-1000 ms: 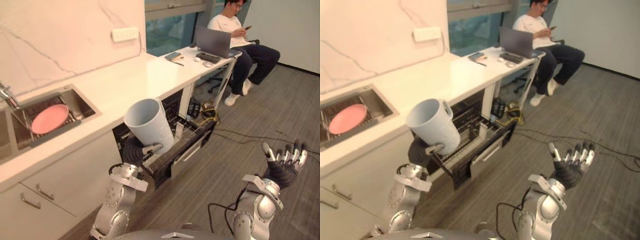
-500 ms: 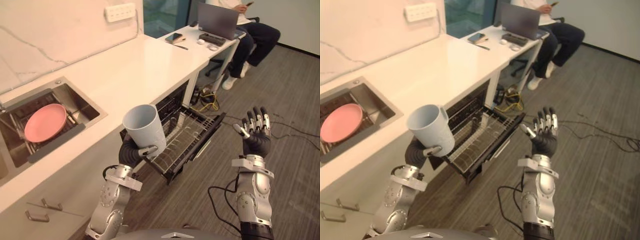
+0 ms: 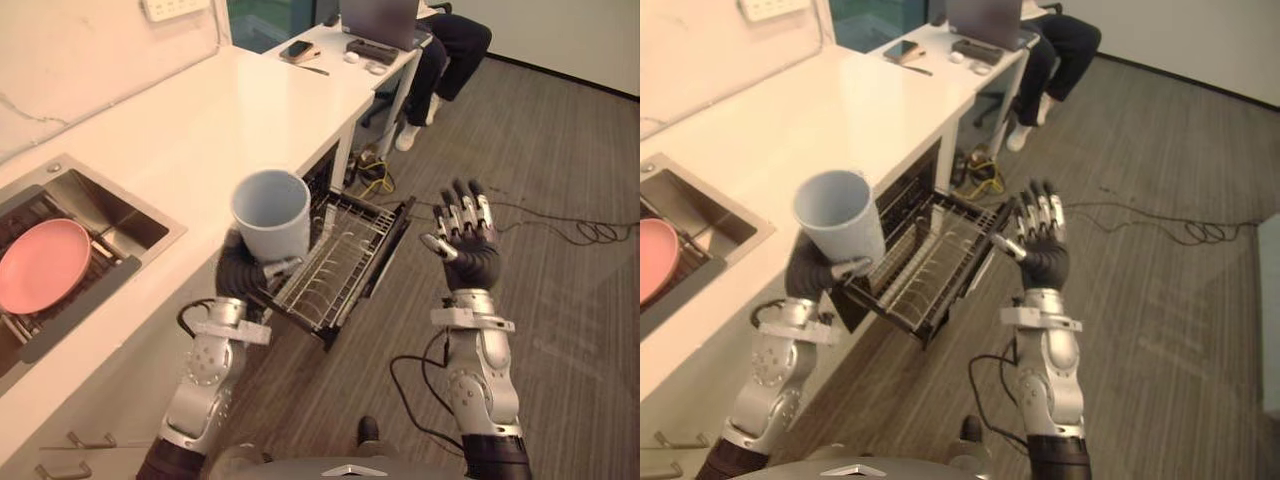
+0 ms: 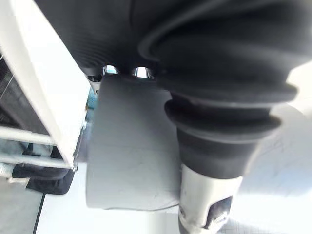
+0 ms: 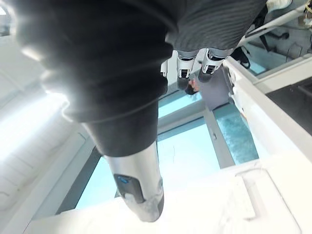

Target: Walk over to the sink, pick up the cup, carry it to the dishwasher, place the cup inside the dishwasher, then close the dishwasher door

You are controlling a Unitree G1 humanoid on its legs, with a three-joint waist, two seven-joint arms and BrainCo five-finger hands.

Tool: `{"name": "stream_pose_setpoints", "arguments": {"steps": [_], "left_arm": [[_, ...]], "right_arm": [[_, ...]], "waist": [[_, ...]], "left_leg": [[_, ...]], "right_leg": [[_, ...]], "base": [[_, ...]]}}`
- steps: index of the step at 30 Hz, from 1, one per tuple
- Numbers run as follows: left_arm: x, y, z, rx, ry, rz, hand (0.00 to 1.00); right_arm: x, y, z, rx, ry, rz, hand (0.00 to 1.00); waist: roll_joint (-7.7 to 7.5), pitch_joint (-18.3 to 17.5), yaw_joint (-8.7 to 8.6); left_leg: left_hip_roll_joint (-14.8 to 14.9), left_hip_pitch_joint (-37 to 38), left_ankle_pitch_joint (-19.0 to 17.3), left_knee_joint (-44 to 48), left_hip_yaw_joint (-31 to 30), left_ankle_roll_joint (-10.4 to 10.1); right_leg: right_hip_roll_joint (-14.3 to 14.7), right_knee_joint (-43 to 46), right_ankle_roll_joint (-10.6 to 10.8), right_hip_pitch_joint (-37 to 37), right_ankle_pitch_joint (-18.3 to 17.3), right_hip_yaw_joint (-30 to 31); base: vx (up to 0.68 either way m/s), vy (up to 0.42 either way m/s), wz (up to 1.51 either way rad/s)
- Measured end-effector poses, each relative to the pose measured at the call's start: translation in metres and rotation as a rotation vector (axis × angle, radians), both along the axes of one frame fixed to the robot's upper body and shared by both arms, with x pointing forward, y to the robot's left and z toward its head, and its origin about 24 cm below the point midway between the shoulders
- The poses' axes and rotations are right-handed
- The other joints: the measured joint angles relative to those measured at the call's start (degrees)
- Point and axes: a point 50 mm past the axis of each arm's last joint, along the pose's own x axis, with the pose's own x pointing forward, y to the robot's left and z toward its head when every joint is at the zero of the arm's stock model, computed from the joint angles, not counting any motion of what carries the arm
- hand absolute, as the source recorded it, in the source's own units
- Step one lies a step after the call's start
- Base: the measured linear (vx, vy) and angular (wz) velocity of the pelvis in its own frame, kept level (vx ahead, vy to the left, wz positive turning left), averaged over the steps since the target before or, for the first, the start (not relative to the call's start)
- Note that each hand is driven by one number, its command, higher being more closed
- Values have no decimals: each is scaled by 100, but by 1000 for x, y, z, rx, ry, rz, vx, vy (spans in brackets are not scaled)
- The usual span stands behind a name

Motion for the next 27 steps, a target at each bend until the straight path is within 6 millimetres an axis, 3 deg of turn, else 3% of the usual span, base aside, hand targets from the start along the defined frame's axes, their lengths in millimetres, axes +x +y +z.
{"name": "stream_pose_setpoints", "arguments": {"steps": [5, 12, 27], "left_arm": [[-1, 0, 3, 117, -47, 159, 100], [9, -7, 16, 186, -118, 331, 100], [16, -35, -14, 291, -25, 296, 100]], "right_arm": [[6, 34, 14, -44, -56, 167, 0], [1, 43, 25, -51, -90, 215, 0], [-1, 84, 21, -24, -46, 373, 0]], "waist": [[-3, 21, 102], [13, 18, 40], [-128, -165, 41]], "left_leg": [[77, -53, -75, 13, 146, -120], [195, -55, 101, -94, 91, -217], [23, 219, 271, -440, 54, -147]], "right_leg": [[50, 1, 95, -71, -144, -13], [209, 1, 26, -156, -180, -95], [81, 0, 22, 23, -180, -164]], "base": [[-91, -78, -17], [8, -86, 1], [-56, -21, 3]]}}
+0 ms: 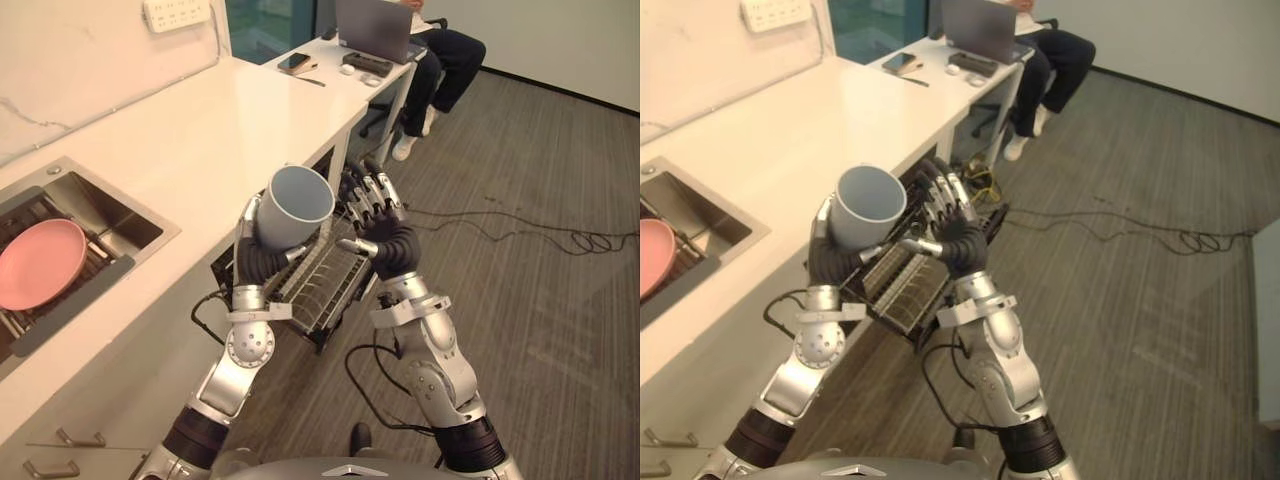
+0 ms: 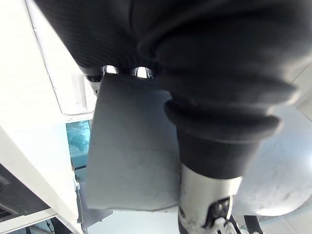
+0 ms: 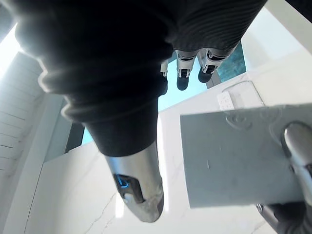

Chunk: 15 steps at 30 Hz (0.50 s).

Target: Walk over to the sink, pick up the cup, carry it to the dishwasher, place the cup inside the dishwasher, then close the dishwasher door

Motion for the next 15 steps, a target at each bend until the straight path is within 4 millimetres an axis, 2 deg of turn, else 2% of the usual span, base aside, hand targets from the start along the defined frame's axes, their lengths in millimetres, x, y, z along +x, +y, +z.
{"name": "stream_pose_setpoints", "arguments": {"steps": [3, 9, 15], "left_arm": [[-2, -8, -5, 22, 16, -30, 100], [-5, -17, -4, 10, 15, -52, 100], [-5, -18, -5, 6, 13, -45, 100]], "right_arm": [[2, 9, -9, -11, 42, 23, 0], [3, 14, -15, -21, 84, 19, 0], [4, 20, -21, -60, 109, 20, 0]], "waist": [[-3, -146, -4], [0, -222, -8], [-48, -370, -1]], "left_leg": [[-2, 2, 92, -140, 4, -38], [23, 21, 138, -194, -2, -71], [-7, 92, 220, -333, -3, -74]], "right_leg": [[23, 0, -14, -64, -9, -2], [54, 0, -20, -70, -13, -13], [46, 0, -36, -63, -23, -31]], "base": [[-58, -70, -1], [-44, -47, 0], [-29, -23, 1]]}}
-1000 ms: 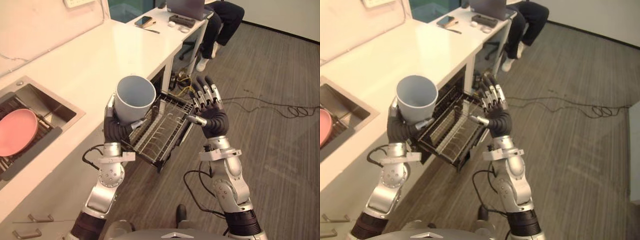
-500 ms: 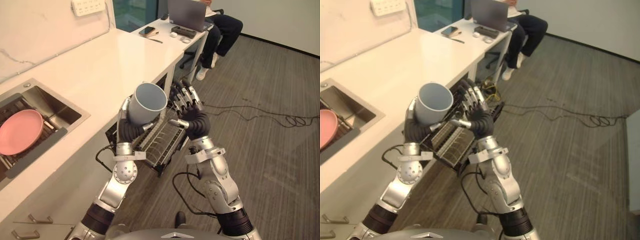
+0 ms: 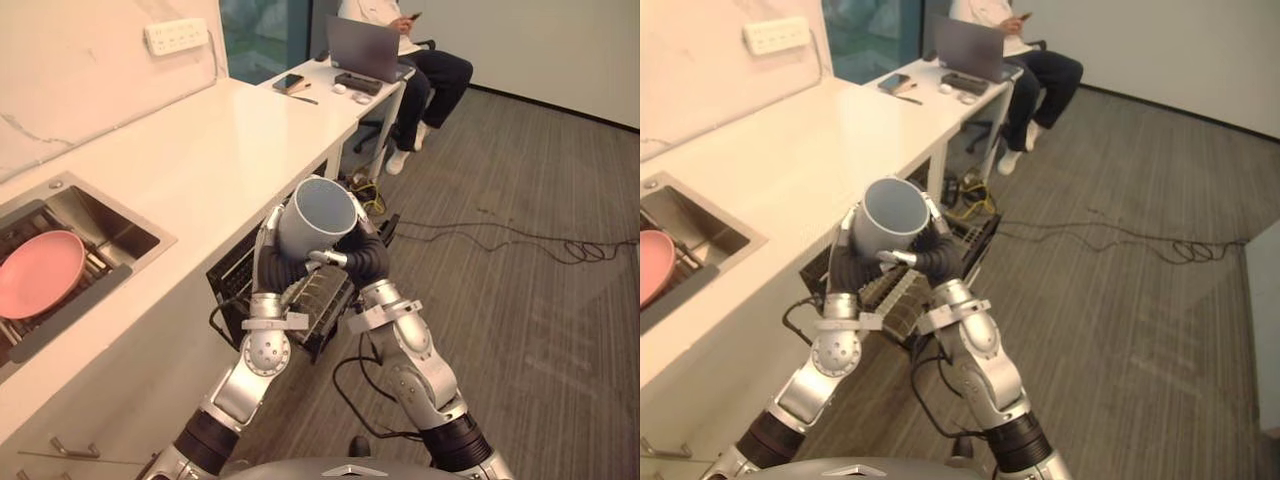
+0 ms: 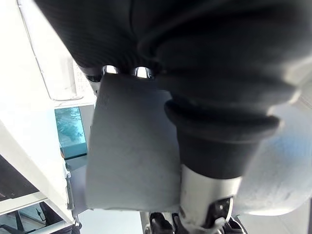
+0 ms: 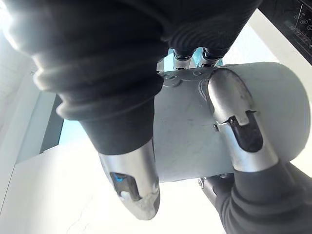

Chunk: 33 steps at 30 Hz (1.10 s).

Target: Walk over to the sink, pick up the cup, carry it to the dishwasher, place the cup inside the dishwasher, then close the dishwasher door

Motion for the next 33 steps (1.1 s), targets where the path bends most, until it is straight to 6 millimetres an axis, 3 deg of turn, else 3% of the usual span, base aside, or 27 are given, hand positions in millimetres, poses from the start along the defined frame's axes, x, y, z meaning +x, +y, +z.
{"name": "stream_pose_setpoints", "arguments": {"steps": [10, 11, 32, 33], "left_arm": [[-1, -3, -3, 2, 8, -2, 100], [-2, -3, -3, 2, 9, -3, 100], [-2, -3, -7, -7, 17, -8, 100], [-2, -3, -6, -19, 14, -13, 0]], "right_arm": [[3, 5, -9, -22, 66, -1, 0], [3, 5, -9, -22, 68, -1, 100], [3, 6, -8, 18, 90, -78, 100], [3, 6, -7, 11, 71, -92, 100]], "waist": [[-80, -121, -13], [-80, -122, -10], [-63, -244, -54], [-59, -249, -57]], "left_leg": [[-15, 40, 148, -182, -96, -29], [-20, 70, 170, -222, -98, -36], [-34, 125, 213, -322, -90, -43], [-34, 126, 213, -322, -88, -43]], "right_leg": [[4, 0, -25, 16, -16, -117], [7, 0, -29, 29, -19, -121], [9, 0, -32, 34, -21, -113], [9, 0, -32, 34, -21, -111]], "base": [[-49, -38, 5], [-40, -33, 0], [-35, -22, 0], [-42, -25, -1]]}}
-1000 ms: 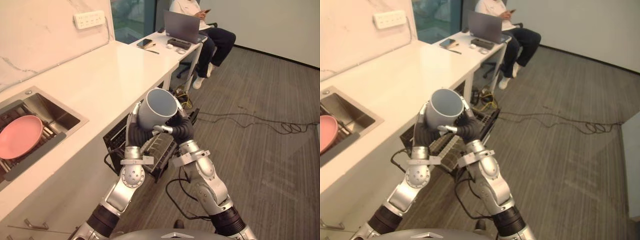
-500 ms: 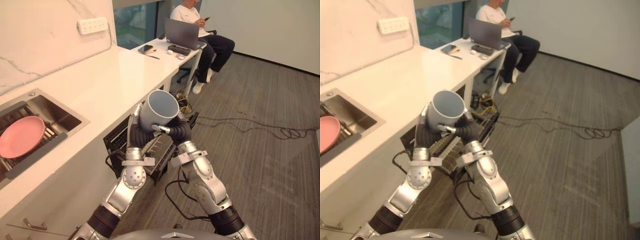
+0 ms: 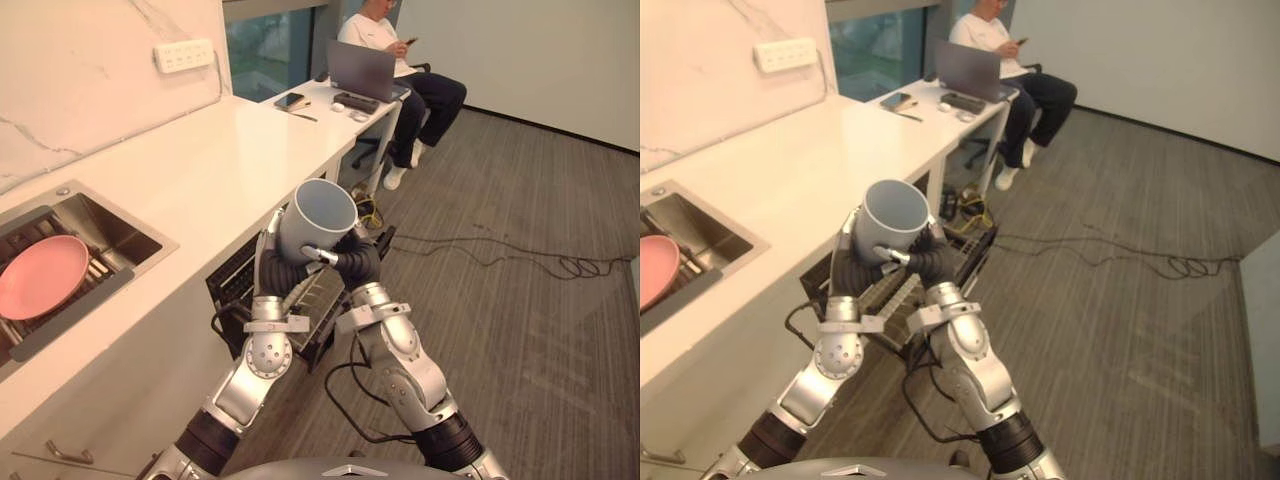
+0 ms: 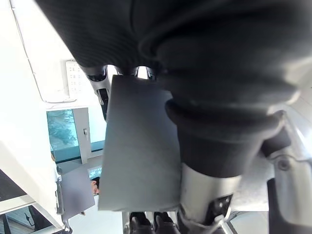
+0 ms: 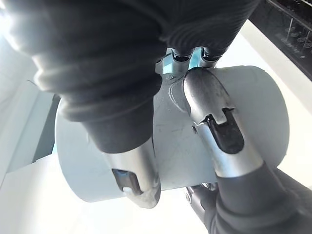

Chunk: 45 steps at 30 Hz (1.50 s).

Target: Walk over to the sink, pick up the cup, carry it to the dishwasher, place the cup inside the dishwasher, then close the dishwasher door

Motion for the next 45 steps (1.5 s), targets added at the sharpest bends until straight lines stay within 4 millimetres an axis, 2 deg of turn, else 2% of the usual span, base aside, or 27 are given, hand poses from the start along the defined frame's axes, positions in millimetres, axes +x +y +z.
{"name": "stream_pose_setpoints", "arguments": {"steps": [6, 13, 18, 21, 23, 25, 27, 28, 30, 31, 35, 36, 39, 42, 45], "left_arm": [[-5, 0, -18, -20, 89, -9, 0], [-6, 2, -21, -61, 122, -13, 0], [-5, 6, -25, -84, 148, 4, 0], [-8, 16, -33, -89, 188, 46, 0], [-13, 30, -52, -117, 299, 33, 0], [-20, 36, -73, -130, 414, -13, 0], [-43, 42, -116, -116, 642, -102, 0], [-49, 44, -125, -112, 696, -112, 0], [-66, 56, -157, -83, 878, -114, 0], [-70, 60, -163, -70, 913, -109, 0], [-74, 90, -186, -37, 1036, 2, 0], [-74, 97, -190, -41, 1052, 34, 0], [-71, 109, -190, -42, 1049, 85, 0], [-67, 111, -189, -39, 1030, 104, 0], [-65, 108, -190, -54, 1023, 108, 0]], "right_arm": [[4, -1, 14, 28, -63, -77, 100], [5, -5, 18, 86, -74, -136, 100], [9, -22, 20, 114, -76, -233, 100], [11, -39, 19, 120, -73, -305, 100], [13, -61, 15, 124, -60, -388, 100], [13, -76, 11, 131, -43, -448, 100], [18, -100, -6, 113, 28, -533, 100], [19, -106, -11, 97, 47, -551, 100], [32, -127, -26, 23, 115, -589, 100], [38, -131, -28, 7, 130, -592, 100], [85, -147, -7, -85, 152, -582, 100], [96, -151, 0, -121, 151, -574, 100], [119, -157, 23, -185, 138, -560, 100], [143, -157, 57, -294, 109, -507, 100], [154, -157, 67, -411, 137, -469, 100]], "waist": [[30, -25, -15], [31, -25, -18], [31, -24, -14], [26, -21, -87], [26, -20, -34], [29, -17, -14], [11, -10, -10], [1, 0, -10], [-15, 172, 32], [-2, 238, 50], [162, 923, 218], [210, 1066, 318], [281, 1331, 450], [413, 1847, 607], [595, 2152, 691]], "left_leg": [[-3, 4, 11, -26, 2, -2], [-11, 19, 38, -86, -23, -8], [-27, 49, 52, -106, -62, 3], [-52, 88, 112, -240, -192, 6], [-57, 167, 167, -383, -231, -4], [-62, 158, 216, -452, -332, -10], [-63, 9, 279, -477, -492, -13], [-63, -74, 289, -461, -533, -11], [-83, -378, 386, -411, -704, -8], [-87, -452, 401, -393, -746, -8], [-96, -847, 455, -139, -1003, 8], [-97, -971, 470, -84, -1087, 3], [-119, -1262, 592, -56, -1232, 8], [-165, -1500, 700, 2, -1310, 40], [-241, -1781, 736, 142, -1412, 91]], "right_leg": [[0, 0, 0, -6, 0, 1], [0, 0, -6, -1, -10, -19], [-10, 1, -6, 43, -17, -48], [-32, 1, 15, 164, -72, -185], [-31, 27, 57, 191, -140, -214], [-42, 76, 69, 190, -206, -302], [-54, 98, 66, 124, -220, -468], [-63, 96, 63, 76, -217, -506], [-89, 61, 29, -96, -160, -673], [-90, 46, 17, -138, -131, -707], [-108, 2, -35, -264, -15, -965], [-108, 2, -52, -315, 2, -1037], [-121, 2, -87, -517, 74, -1169], [-167, 2, -99, -666, 182, -1261], [-240, 2, -79, -822, 287, -1307]], "base": [[-38, -25, 0], [-9, -7, 1], [-6, -3, 4], [-52, -26, 19], [-32, -33, 18], [0, -22, 24], [1, -32, 35], [-20, -32, 34], [-21, -32, 38], [-26, -36, 36], [-85, -36, 32], [-114, -29, 37], [-87, -13, 29], [-110, 17, 18], [-96, 45, 18]]}}
